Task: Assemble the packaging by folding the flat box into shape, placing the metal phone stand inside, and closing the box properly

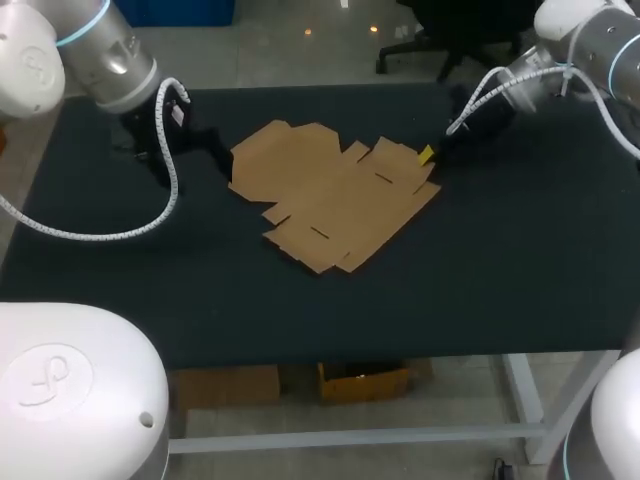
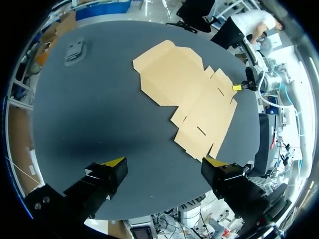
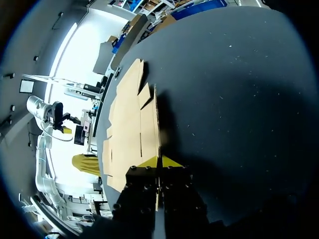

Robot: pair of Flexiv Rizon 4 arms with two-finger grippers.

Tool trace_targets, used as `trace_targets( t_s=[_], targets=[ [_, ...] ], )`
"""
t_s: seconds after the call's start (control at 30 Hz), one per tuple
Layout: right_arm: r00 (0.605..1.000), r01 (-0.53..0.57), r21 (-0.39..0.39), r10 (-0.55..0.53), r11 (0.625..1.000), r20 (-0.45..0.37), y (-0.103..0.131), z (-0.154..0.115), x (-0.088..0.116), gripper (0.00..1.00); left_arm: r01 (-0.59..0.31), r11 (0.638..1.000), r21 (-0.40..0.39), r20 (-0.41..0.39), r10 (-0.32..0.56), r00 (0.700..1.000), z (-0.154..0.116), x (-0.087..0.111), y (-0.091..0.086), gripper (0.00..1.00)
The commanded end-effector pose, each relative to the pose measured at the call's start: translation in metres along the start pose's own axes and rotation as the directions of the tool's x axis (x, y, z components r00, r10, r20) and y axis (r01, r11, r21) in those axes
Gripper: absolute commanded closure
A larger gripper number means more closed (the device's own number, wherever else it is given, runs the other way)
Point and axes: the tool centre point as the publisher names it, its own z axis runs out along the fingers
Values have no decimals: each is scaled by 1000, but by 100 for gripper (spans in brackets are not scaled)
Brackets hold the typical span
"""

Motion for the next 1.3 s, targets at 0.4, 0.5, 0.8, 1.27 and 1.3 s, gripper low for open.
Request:
trace_targets(
  t_s=[0.4,0.5,0.8,1.27,1.3],
  targets=[
    [998,-40,-223,49,974,34,-29,-9,16,100,-13,1000,-2,-5,13,1000,2,0,1,0],
    [998,-55,-265,63,963,22,-35,-11,15,100,-15,1000,-4,-6,15,1000,2,0,1,0],
    [994,-94,-379,107,921,15,-49,-19,13,100,-23,1000,-7,-10,23,1000,2,0,1,0],
    [991,-116,-405,135,907,17,-59,-17,22,100,-26,1000,-5,-18,26,1000,2,-3,3,0],
    [990,-120,-405,138,907,15,-61,-17,23,100,-26,1000,-5,-18,26,999,2,-3,3,0]
  ],
)
